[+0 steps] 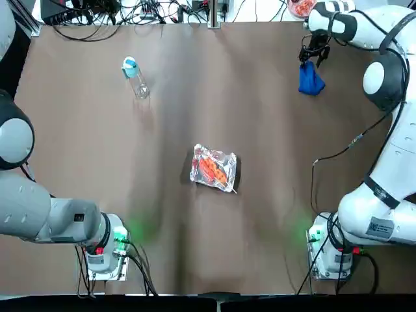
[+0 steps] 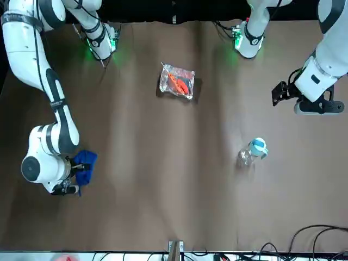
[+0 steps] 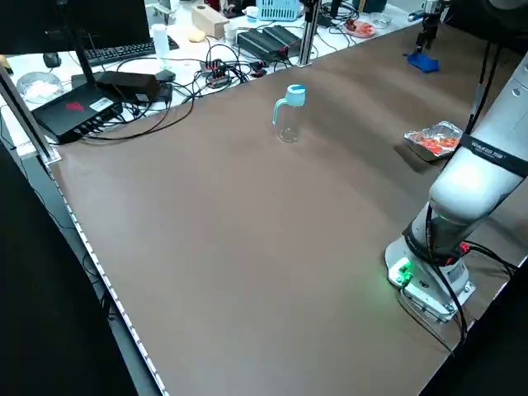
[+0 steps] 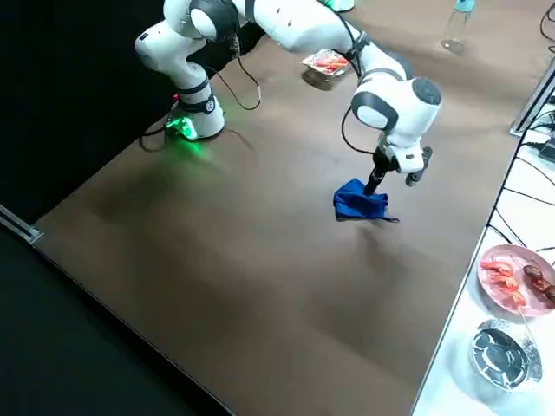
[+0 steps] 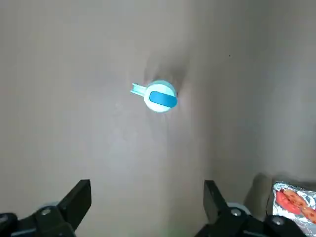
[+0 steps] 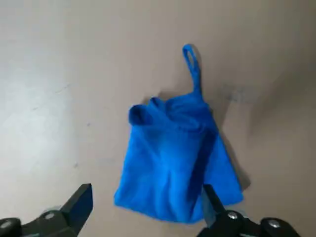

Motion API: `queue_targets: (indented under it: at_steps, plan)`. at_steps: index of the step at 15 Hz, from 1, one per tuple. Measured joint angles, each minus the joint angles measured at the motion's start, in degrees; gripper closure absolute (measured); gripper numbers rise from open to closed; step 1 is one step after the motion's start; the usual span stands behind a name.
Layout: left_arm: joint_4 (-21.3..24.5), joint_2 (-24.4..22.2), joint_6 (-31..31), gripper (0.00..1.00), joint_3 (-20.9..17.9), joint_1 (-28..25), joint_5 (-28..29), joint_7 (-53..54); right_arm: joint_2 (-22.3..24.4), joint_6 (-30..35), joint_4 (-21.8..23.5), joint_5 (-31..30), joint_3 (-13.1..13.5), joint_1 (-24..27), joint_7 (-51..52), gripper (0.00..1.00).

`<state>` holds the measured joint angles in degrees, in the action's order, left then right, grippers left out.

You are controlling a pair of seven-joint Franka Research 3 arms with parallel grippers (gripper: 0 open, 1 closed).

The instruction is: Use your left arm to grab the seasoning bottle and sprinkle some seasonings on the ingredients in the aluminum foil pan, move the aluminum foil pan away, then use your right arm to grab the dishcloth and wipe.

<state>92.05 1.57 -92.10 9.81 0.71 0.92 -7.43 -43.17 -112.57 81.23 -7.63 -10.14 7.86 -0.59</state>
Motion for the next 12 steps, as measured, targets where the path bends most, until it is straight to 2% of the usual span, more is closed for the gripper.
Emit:
queue_targets:
  at_steps: [3,5,9,12]
  plan:
    - [0.0,0.0,0.0,0.00,0.1,0.2,0.0,0.0,3.8,3.1,-1.0,2.0,-0.5,-0.1,0.0,0.02]
    - [0.0,0.0,0.0,0.00,0.1,0.1,0.0,0.0,8.7,4.6,-1.4,2.7,-0.6,-0.3,0.0,0.01]
    - [-0.7,0.0,-0.1,0.00,-0.1,-0.1,0.0,0.0,20.3,14.9,-1.7,3.1,-0.9,-1.2,0.0,0.00]
    - [-1.2,0.0,-0.1,0.00,-0.2,-0.1,0.0,0.0,25.6,20.7,-1.4,3.2,-1.0,-3.0,0.0,0.00]
